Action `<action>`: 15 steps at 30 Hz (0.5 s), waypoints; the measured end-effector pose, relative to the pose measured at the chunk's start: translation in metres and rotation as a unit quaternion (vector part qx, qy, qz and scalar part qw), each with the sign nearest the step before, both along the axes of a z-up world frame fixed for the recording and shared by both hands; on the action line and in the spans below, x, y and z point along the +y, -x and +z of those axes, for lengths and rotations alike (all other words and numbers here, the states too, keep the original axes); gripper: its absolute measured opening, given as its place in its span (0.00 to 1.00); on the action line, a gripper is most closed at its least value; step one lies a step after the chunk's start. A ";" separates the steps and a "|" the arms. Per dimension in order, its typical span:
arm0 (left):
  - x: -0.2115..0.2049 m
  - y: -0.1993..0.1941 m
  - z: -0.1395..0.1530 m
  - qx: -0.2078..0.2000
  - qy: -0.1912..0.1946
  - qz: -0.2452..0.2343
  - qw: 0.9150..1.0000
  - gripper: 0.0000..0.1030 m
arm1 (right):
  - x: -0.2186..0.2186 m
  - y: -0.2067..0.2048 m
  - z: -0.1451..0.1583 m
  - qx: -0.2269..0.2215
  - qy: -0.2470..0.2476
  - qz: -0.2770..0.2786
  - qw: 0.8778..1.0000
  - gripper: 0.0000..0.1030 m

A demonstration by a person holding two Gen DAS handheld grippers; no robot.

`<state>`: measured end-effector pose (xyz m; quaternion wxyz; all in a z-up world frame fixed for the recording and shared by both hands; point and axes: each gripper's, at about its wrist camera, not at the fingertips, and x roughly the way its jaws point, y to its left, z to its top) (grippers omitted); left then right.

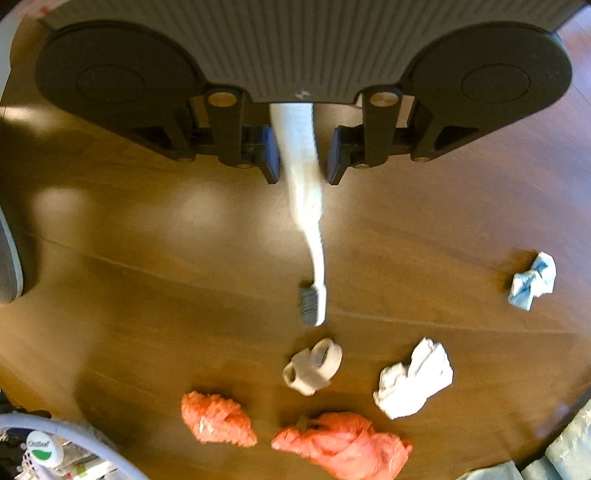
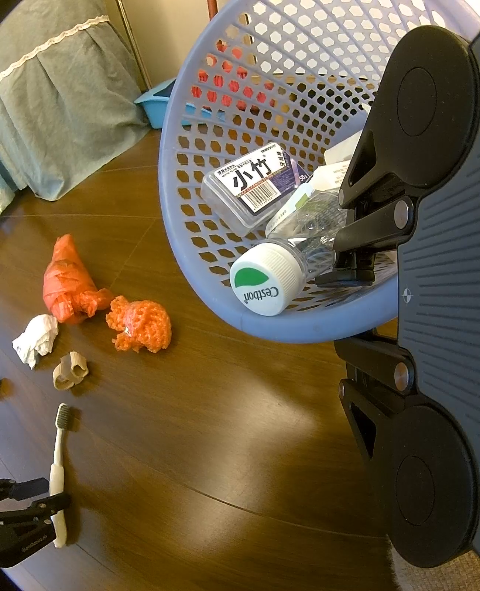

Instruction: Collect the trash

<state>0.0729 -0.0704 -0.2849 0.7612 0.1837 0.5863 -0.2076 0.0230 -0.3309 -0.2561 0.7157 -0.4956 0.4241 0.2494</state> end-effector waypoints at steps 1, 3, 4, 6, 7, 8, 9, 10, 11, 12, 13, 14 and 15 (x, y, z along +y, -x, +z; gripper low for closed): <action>0.002 0.000 0.000 0.001 0.003 0.002 1.000 0.20 | 0.000 0.000 0.000 0.000 0.000 0.000 1.000 0.04; 0.005 0.000 0.000 0.004 0.006 0.006 1.000 0.17 | 0.000 0.000 0.000 0.000 0.000 0.000 1.000 0.04; 0.005 -0.001 0.000 0.005 0.003 0.006 1.000 0.16 | 0.000 0.000 0.000 0.000 0.000 0.000 1.000 0.04; 0.006 0.000 0.002 0.001 -0.003 -0.002 1.000 0.16 | 0.000 0.000 0.000 0.000 0.001 0.000 1.000 0.04; 0.007 0.000 0.004 -0.005 -0.006 -0.005 1.000 0.16 | 0.000 0.000 0.000 0.000 0.000 0.000 1.000 0.04; 0.007 -0.001 0.007 -0.011 -0.009 -0.007 1.000 0.16 | 0.000 0.000 0.000 0.000 0.000 0.000 1.000 0.04; 0.007 -0.001 0.011 -0.018 -0.012 -0.010 1.000 0.16 | 0.000 0.000 0.000 0.000 0.000 0.000 1.000 0.04; 0.007 -0.002 0.016 -0.025 -0.015 -0.012 0.999 0.16 | 0.000 0.000 0.000 0.000 0.001 0.000 1.000 0.04; 0.008 -0.003 0.021 -0.033 -0.016 -0.015 0.999 0.16 | 0.000 0.000 0.000 0.001 0.002 0.001 1.000 0.04; 0.009 -0.004 0.026 -0.040 -0.019 -0.017 0.999 0.16 | 0.000 0.000 0.000 0.000 0.001 0.000 1.000 0.04; 0.009 -0.006 0.032 -0.047 -0.020 -0.019 0.999 0.16 | 0.000 0.000 0.000 0.000 0.001 0.000 1.000 0.04; 0.009 -0.008 0.037 -0.053 -0.020 -0.020 0.998 0.16 | 0.000 0.000 0.000 0.001 0.001 -0.001 1.000 0.04; 0.008 -0.011 0.044 -0.058 -0.021 -0.021 0.998 0.16 | 0.000 0.000 0.000 0.000 0.001 0.000 1.000 0.04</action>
